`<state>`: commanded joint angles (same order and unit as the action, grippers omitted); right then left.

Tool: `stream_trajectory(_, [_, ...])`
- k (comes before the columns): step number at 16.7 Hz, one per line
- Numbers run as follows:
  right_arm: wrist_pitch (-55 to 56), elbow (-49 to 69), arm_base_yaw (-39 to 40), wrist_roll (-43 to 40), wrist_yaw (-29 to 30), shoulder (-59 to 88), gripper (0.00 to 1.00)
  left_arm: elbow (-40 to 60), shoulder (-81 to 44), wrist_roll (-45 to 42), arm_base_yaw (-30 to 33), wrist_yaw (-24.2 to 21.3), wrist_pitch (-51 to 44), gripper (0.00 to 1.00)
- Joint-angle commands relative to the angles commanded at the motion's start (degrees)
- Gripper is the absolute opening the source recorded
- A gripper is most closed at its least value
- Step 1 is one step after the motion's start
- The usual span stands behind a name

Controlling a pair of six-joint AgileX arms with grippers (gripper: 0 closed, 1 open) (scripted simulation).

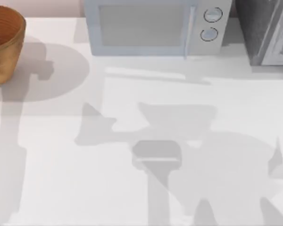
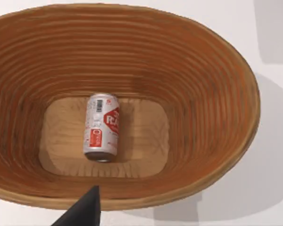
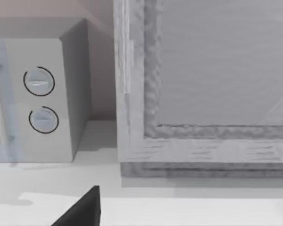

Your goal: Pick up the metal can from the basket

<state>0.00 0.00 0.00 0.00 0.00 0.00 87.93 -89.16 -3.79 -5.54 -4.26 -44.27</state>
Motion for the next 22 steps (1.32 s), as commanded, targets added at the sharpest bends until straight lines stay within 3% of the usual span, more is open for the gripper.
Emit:
stream_trajectory(6, [0.0, 0.0, 0.0, 0.0, 0.0, 0.0, 1.00, 34.0, -32.9, -4.2, -3.0, -0.9, -19.4, 1.00])
stream_trajectory(11, [0.0, 0.0, 0.0, 0.0, 0.0, 0.0, 1.00, 55.0, -52.7, -7.5, -5.1, -1.4, -31.1, 1.00])
stream_trajectory(16, [0.0, 0.0, 0.0, 0.0, 0.0, 0.0, 1.00, 66.3, -63.0, -9.2, -6.3, -1.8, -36.6, 1.00])
stream_trajectory(22, [0.0, 0.0, 0.0, 0.0, 0.0, 0.0, 1.00, 67.6, -64.2, -9.4, -6.4, -1.8, -37.2, 1.00])
